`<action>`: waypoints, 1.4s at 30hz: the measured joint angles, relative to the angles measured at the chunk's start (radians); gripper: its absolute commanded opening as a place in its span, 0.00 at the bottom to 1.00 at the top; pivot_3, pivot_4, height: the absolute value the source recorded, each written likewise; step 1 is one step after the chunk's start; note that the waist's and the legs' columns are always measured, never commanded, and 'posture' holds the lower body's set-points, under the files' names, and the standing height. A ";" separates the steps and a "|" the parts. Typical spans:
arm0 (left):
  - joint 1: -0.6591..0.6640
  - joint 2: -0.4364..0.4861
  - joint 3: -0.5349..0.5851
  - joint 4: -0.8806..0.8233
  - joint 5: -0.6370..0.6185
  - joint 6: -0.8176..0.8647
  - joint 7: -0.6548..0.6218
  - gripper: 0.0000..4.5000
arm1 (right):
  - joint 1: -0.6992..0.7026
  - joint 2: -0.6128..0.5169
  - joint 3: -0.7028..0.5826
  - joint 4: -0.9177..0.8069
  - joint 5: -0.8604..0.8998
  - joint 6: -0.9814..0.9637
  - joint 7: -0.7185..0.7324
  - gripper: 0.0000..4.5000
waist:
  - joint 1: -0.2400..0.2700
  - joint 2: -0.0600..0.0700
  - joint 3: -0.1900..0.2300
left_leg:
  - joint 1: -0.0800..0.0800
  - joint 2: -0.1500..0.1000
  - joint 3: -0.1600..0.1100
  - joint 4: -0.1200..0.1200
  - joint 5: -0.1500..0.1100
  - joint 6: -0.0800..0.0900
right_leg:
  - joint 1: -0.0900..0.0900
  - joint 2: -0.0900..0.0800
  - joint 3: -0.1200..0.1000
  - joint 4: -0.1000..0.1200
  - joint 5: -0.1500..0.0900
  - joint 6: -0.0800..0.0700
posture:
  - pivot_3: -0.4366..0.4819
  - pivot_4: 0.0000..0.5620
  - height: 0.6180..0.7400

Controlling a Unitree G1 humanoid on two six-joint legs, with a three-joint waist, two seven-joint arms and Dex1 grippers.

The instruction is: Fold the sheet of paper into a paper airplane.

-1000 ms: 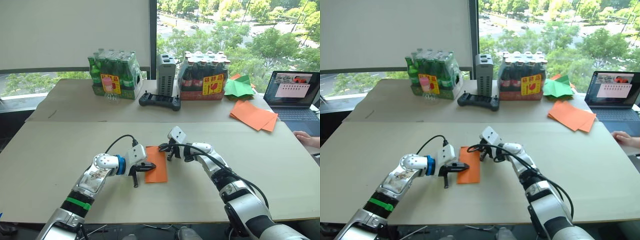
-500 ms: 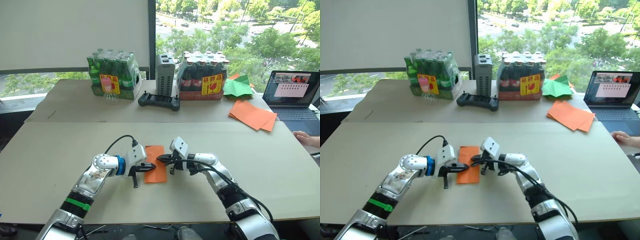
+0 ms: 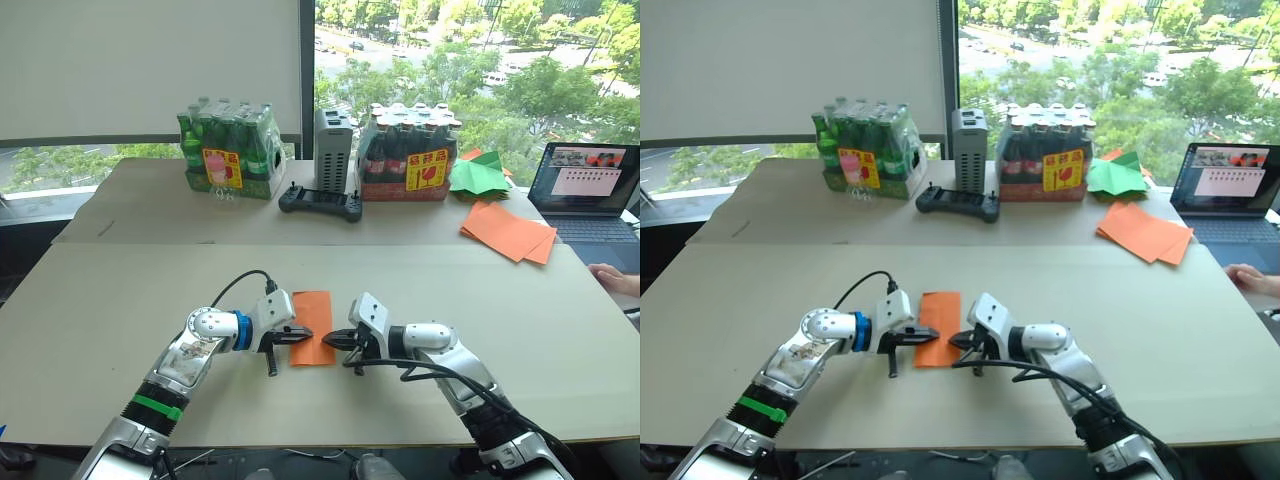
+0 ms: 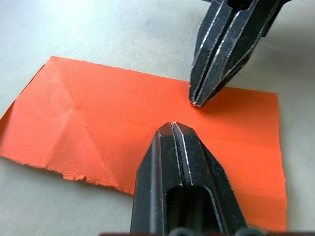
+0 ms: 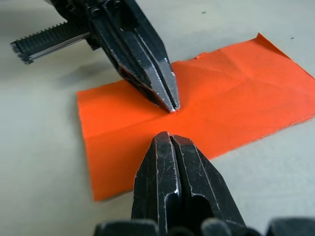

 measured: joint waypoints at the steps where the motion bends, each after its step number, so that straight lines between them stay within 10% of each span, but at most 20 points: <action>1: -0.001 0.000 -0.001 0.001 0.000 0.000 0.000 0.00 | 0.011 -0.007 0.002 -0.019 0.002 0.008 0.001 0.01 | 0.001 0.000 0.000 | 0.000 0.000 0.000 0.000 0.000 0.000 | 0.000 0.000 0.000 0.000 -0.001 0.001 | 0.48 0.27 0.94; 42: -0.014 0.003 0.102 -0.114 -0.067 0.131 0.039 0.00 | 0.112 -0.100 -0.178 -0.382 0.316 0.309 -0.149 0.01 | 0.008 -0.001 0.003 | -0.012 -0.001 -0.003 0.002 0.000 0.000 | -0.009 0.000 -0.002 -0.002 0.004 -0.006 | 0.48 0.27 0.94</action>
